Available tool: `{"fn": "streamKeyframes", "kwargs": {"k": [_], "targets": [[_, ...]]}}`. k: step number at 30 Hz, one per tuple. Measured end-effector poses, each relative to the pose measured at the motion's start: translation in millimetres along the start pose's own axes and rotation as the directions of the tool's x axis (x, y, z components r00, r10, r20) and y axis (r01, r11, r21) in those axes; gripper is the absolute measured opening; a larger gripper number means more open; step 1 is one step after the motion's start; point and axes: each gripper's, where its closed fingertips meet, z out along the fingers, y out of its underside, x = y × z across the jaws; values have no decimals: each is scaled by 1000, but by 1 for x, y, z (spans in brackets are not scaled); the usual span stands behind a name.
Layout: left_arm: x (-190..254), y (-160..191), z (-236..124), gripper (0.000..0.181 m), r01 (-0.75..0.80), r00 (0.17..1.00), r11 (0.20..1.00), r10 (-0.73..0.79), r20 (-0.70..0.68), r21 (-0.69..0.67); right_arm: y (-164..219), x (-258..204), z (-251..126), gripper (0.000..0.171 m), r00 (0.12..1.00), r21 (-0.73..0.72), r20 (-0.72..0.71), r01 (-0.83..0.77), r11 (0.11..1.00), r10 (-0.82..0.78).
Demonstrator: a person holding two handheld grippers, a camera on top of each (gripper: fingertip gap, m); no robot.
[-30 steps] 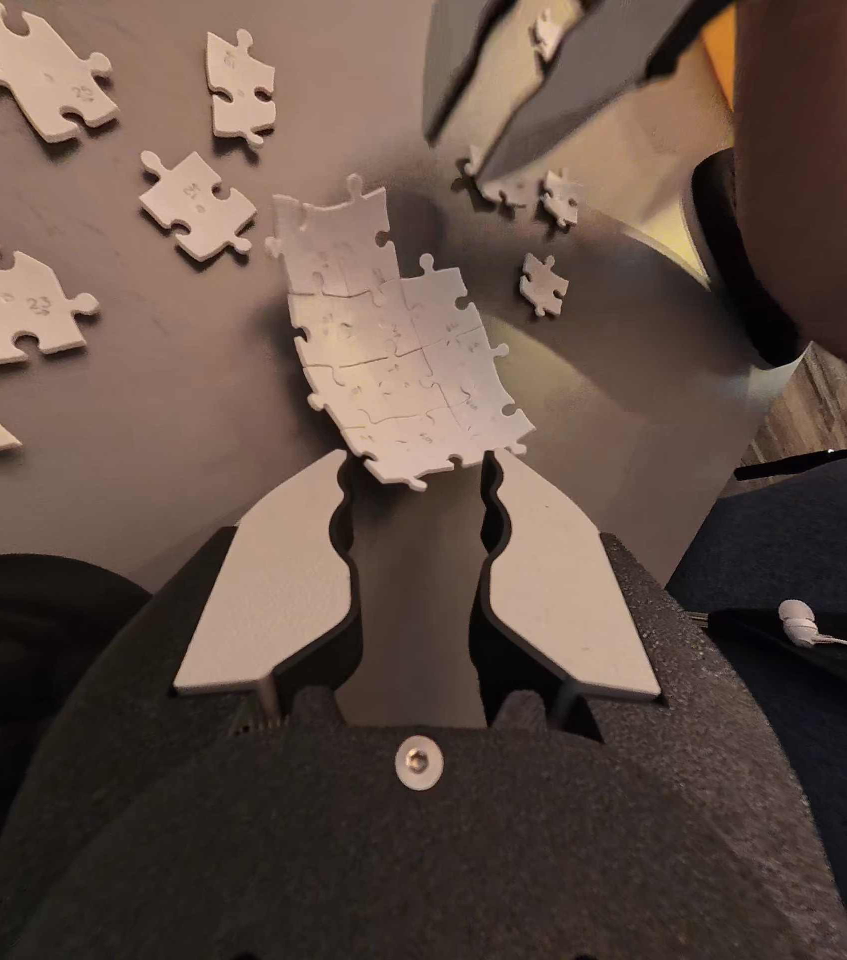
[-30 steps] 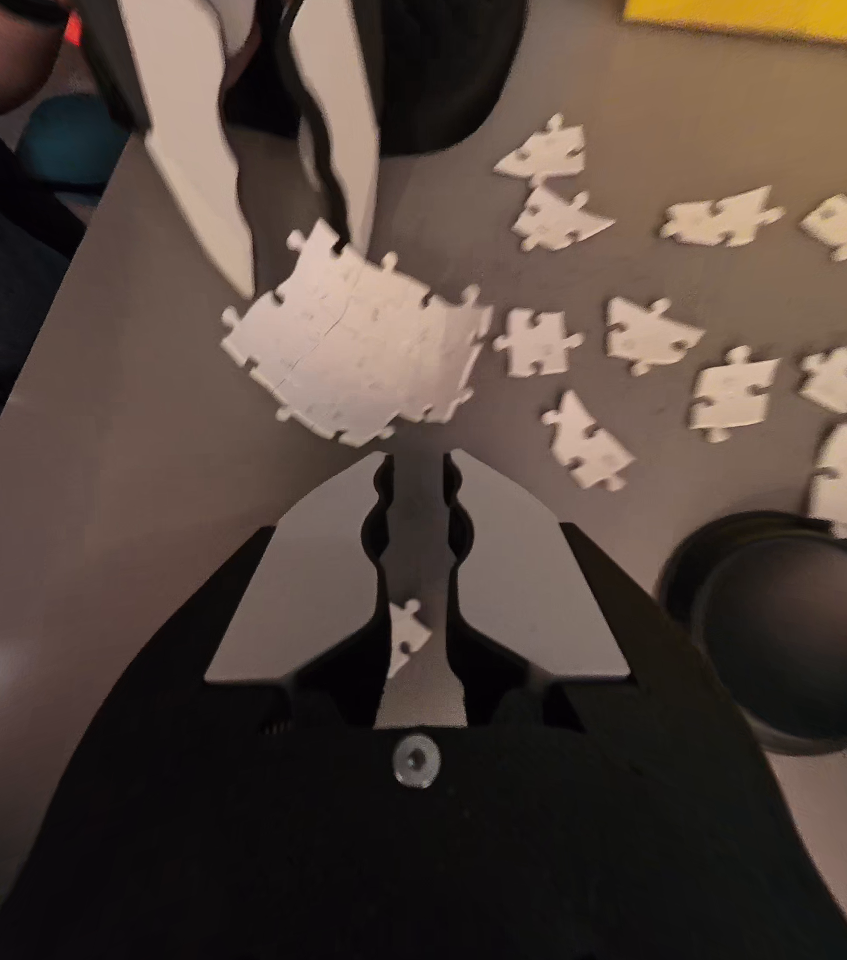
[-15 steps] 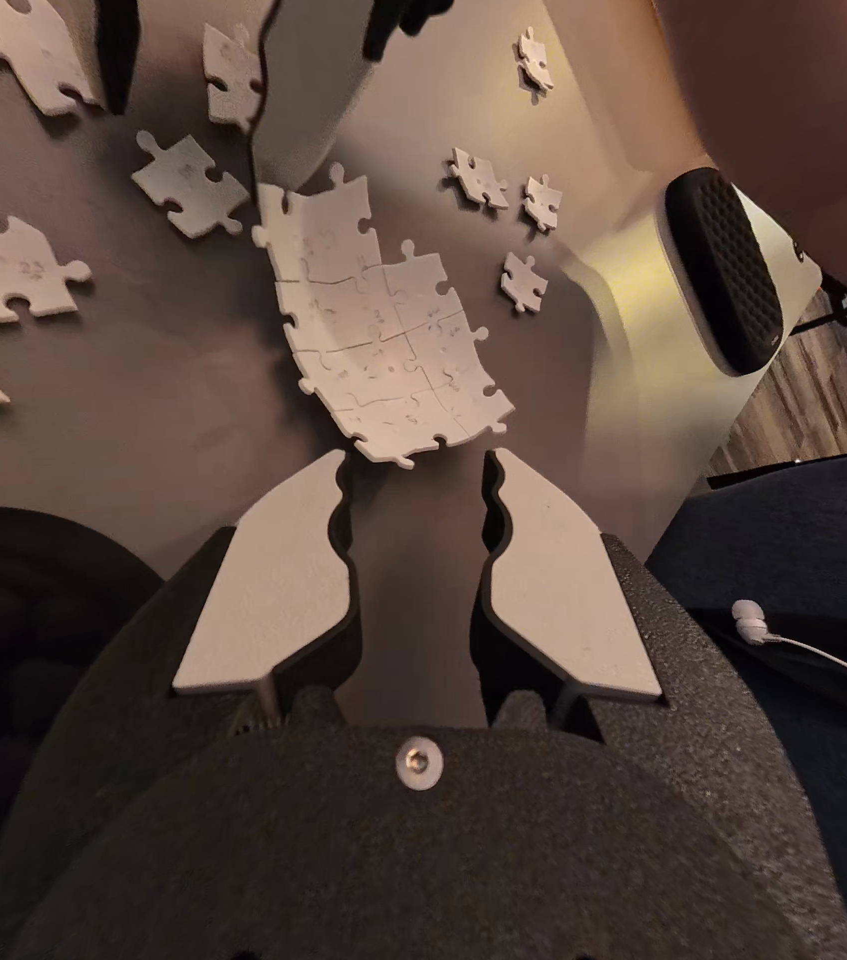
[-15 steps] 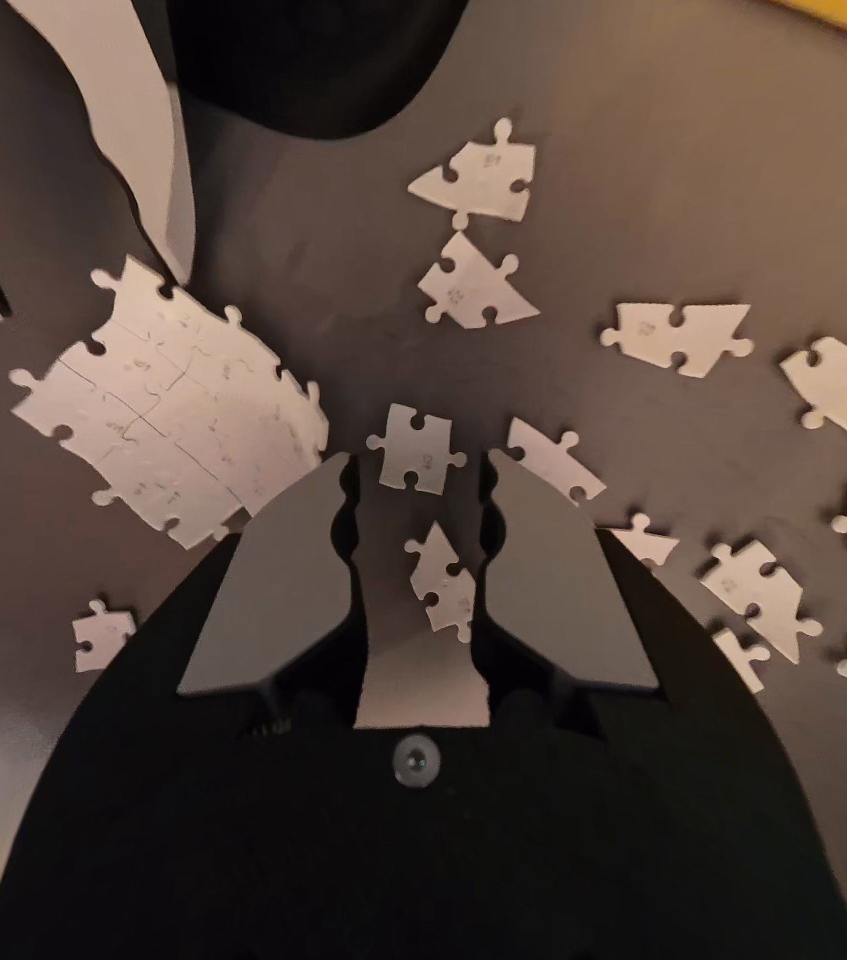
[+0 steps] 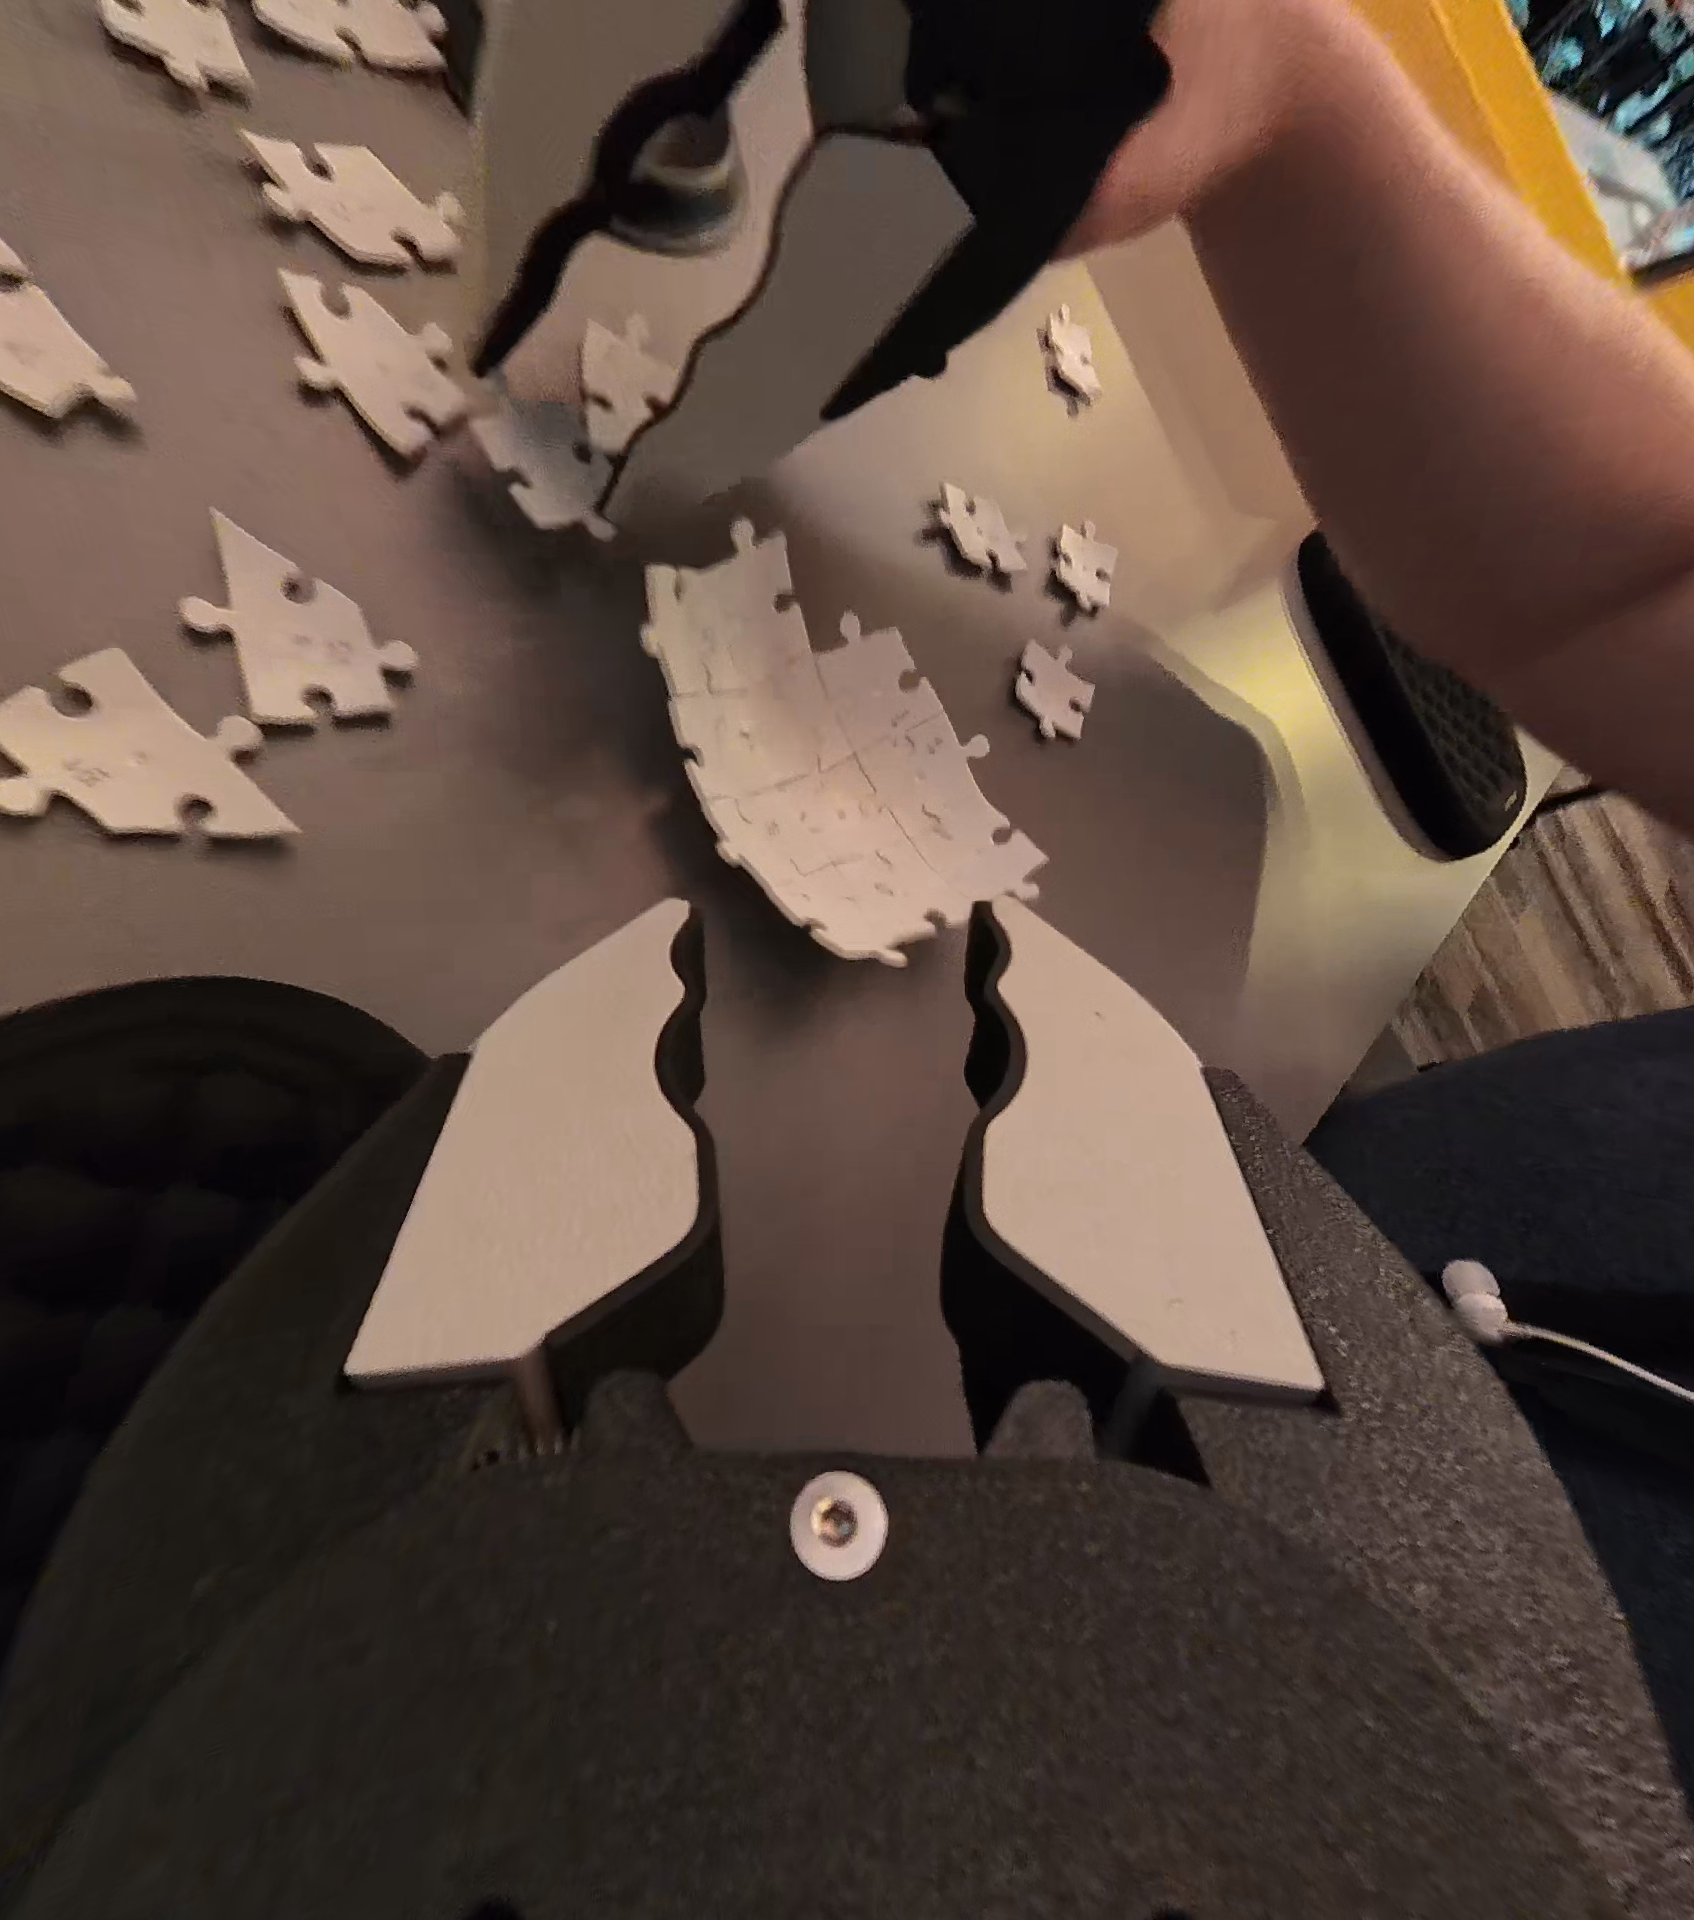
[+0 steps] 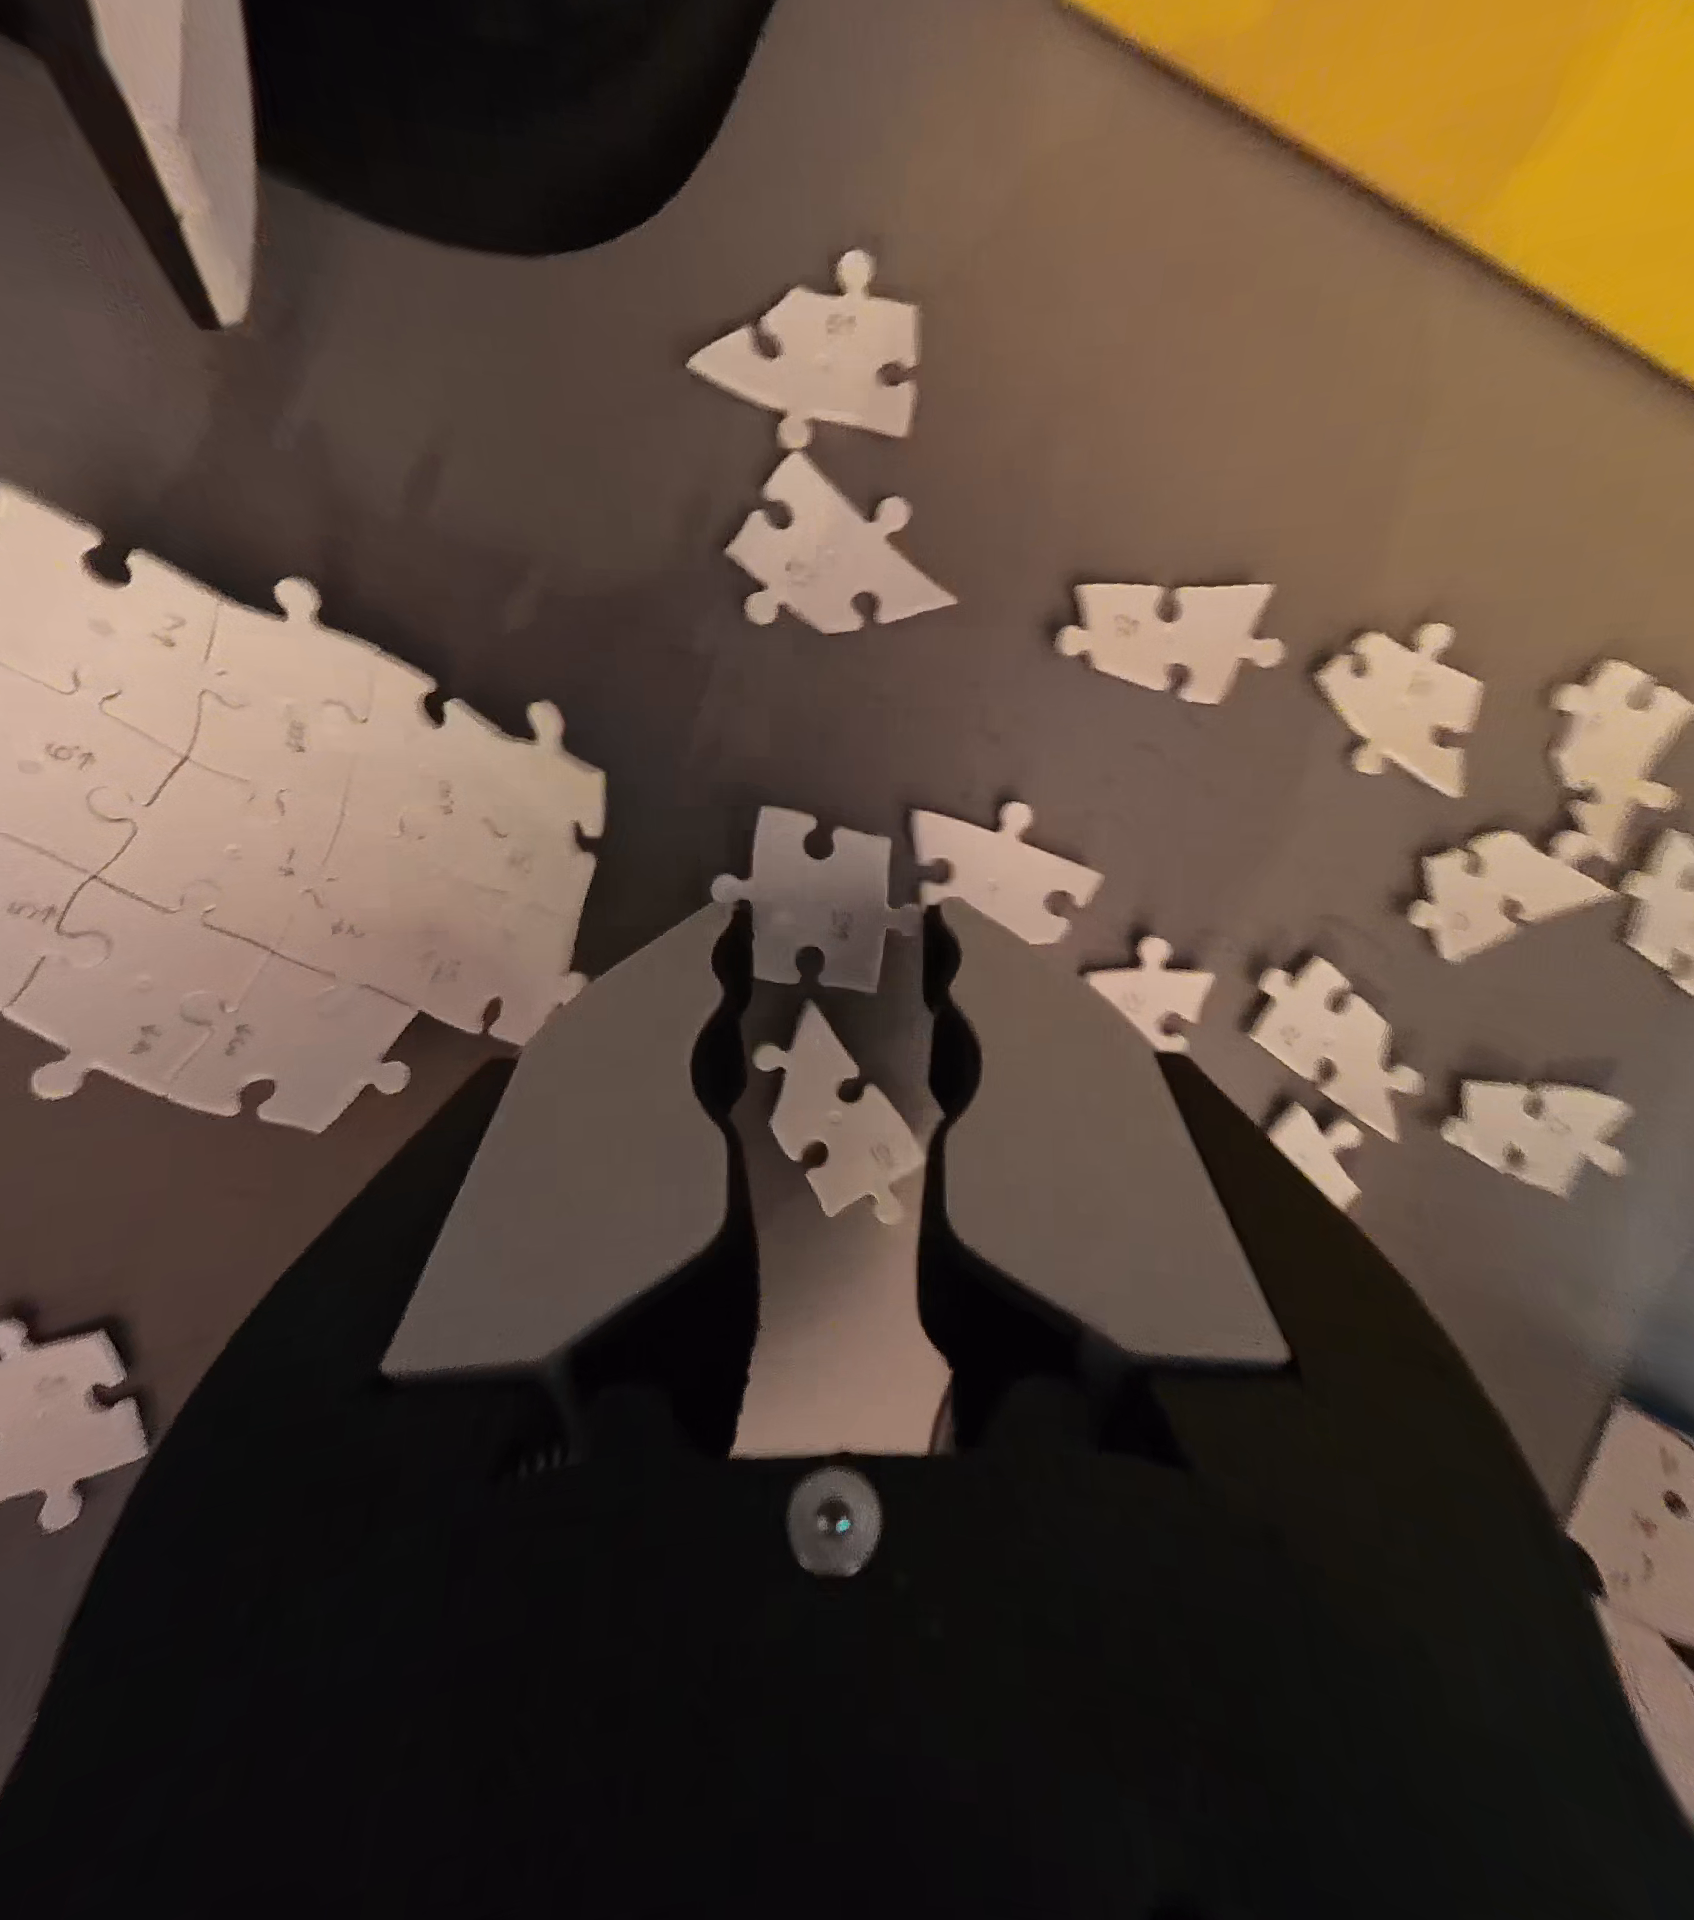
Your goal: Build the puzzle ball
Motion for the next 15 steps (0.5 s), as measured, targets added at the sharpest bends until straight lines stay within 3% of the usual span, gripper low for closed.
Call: {"fn": "streamKeyframes", "kwargs": {"k": [7, 11, 15], "targets": [[-26, -70, -3, 50, 93, 993, 964, -107, 41, 250, -40, 20, -75, 33, 925, 224, -373, 20, 974, 67], [-7, -106, 1, 50, 96, 995, 921, -93, -28, 377, -60, 11, -107, 32, 840, 252, -540, 101, 962, 53], [12, -124, 5, 45, 151, 984, 891, -96, -148, 429, -68, 0, -118, 32, 798, 251, -602, 143, 957, 38]]}}
